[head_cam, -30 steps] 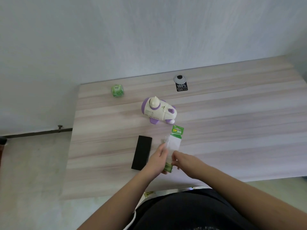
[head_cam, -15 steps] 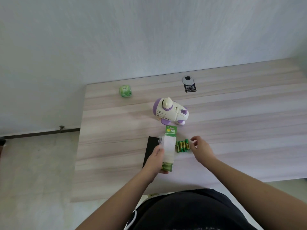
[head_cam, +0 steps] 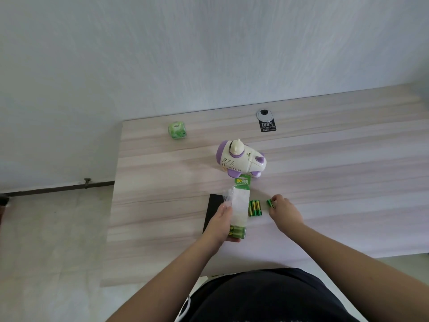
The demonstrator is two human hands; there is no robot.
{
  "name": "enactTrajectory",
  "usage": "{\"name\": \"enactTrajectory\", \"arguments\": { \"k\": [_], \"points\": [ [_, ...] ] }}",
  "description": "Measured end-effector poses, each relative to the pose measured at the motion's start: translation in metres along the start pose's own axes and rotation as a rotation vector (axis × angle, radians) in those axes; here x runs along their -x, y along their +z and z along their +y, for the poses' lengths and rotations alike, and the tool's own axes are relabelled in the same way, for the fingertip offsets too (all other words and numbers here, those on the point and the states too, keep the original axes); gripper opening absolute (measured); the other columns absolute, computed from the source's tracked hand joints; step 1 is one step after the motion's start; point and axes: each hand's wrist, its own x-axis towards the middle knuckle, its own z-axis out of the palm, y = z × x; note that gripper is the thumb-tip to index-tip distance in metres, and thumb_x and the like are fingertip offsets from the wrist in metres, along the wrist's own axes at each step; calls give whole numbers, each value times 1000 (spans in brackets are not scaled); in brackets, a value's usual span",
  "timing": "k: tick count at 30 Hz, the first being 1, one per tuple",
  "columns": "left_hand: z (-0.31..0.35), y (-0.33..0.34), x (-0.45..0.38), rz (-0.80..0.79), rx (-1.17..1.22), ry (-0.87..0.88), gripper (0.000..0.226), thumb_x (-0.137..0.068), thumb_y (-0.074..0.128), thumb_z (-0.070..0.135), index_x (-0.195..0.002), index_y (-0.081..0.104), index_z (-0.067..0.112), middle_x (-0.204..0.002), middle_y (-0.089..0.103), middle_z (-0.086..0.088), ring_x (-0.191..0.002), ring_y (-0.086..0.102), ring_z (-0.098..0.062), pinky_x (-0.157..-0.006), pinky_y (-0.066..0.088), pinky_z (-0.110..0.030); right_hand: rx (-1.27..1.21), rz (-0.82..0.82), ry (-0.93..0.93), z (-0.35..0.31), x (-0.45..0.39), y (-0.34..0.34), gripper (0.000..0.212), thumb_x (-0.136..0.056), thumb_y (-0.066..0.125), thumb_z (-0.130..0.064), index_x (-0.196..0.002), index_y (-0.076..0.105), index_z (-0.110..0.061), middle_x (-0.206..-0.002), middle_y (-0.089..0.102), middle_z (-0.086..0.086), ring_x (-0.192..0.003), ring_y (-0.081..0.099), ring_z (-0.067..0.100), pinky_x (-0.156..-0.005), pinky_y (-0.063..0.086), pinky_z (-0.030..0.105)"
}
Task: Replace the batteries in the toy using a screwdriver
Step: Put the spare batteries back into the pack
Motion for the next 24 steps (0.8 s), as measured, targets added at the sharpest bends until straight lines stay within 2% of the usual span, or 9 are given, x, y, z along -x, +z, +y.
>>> {"name": "enactTrajectory", "arguments": {
  "k": [2, 4, 6, 10, 12, 16, 18, 21, 24],
  "points": [
    [1, 0, -1, -4, 14, -10, 33, -101, 35, 40, -132, 45, 35, -113, 60, -10, -94, 66, -32, -63, 59, -37, -91, -4, -34, 3, 7, -6, 38, -97, 46, -20, -135, 45, -13, -115, 56, 8, -95, 57, 24, -77, 47, 34],
    [1, 1, -2, -8, 20, -27, 35, -102, 36, 37, -134, 46, 28, -110, 60, -7, -93, 65, -30, -63, 59, -36, -191, 3, -80, 3, 18, -14, 38, -98, 46, -20, -136, 46, -14, -103, 55, 5, -83, 54, 19, -70, 43, 28],
    [1, 2, -3, -15, 24, -48, 36, -102, 37, 37, -133, 48, 23, -107, 60, -6, -93, 65, -28, -67, 60, -38, -327, 2, -124, -3, 32, -23, 32, -96, 52, -22, -128, 50, -15, -94, 60, 3, -77, 55, 17, -62, 41, 24],
    [2, 7, -1, -36, 28, -70, 34, -101, 38, 43, -130, 47, 27, -110, 59, -5, -98, 64, -27, -77, 61, -43, -481, -20, -258, -20, 63, -36, 20, -87, 68, -22, -103, 57, -24, -86, 67, -4, -73, 61, 5, -62, 46, 14],
    [4, 9, 0, -44, 13, -74, 33, -101, 37, 45, -129, 45, 28, -112, 58, -7, -100, 64, -27, -80, 60, -45, -476, -35, -320, -31, 74, -38, 20, -85, 70, -21, -97, 55, -29, -86, 67, -8, -70, 59, -1, -61, 45, 11],
    [6, 14, 5, -43, 13, -70, 30, -102, 36, 41, -126, 46, 27, -113, 54, -9, -102, 63, -29, -81, 59, -46, -333, -46, -358, -47, 79, -33, 18, -88, 67, -31, -101, 54, -29, -93, 61, -13, -71, 56, 4, -61, 44, 15],
    [6, 16, 6, -53, 23, -59, 32, -102, 36, 42, -127, 47, 26, -116, 55, -11, -102, 63, -29, -81, 59, -47, -297, -51, -348, -49, 78, -30, 17, -89, 66, -31, -102, 55, -28, -96, 61, -13, -69, 54, 1, -62, 41, 16],
    [7, 16, 10, -70, -1, -24, 32, -101, 38, 43, -126, 48, 25, -117, 57, -10, -102, 64, -28, -82, 59, -46, -248, -82, -372, -50, 79, -28, 20, -91, 63, -27, -110, 59, -24, -103, 66, -8, -67, 50, -4, -62, 38, 11],
    [7, 17, 13, -89, -14, 1, 32, -99, 41, 47, -122, 52, 28, -119, 58, -7, -102, 65, -26, -79, 61, -43, -155, -99, -418, -51, 82, -28, 28, -95, 56, -25, -123, 59, -29, -110, 68, -7, -75, 53, 3, -67, 40, 13]
  ]
}}
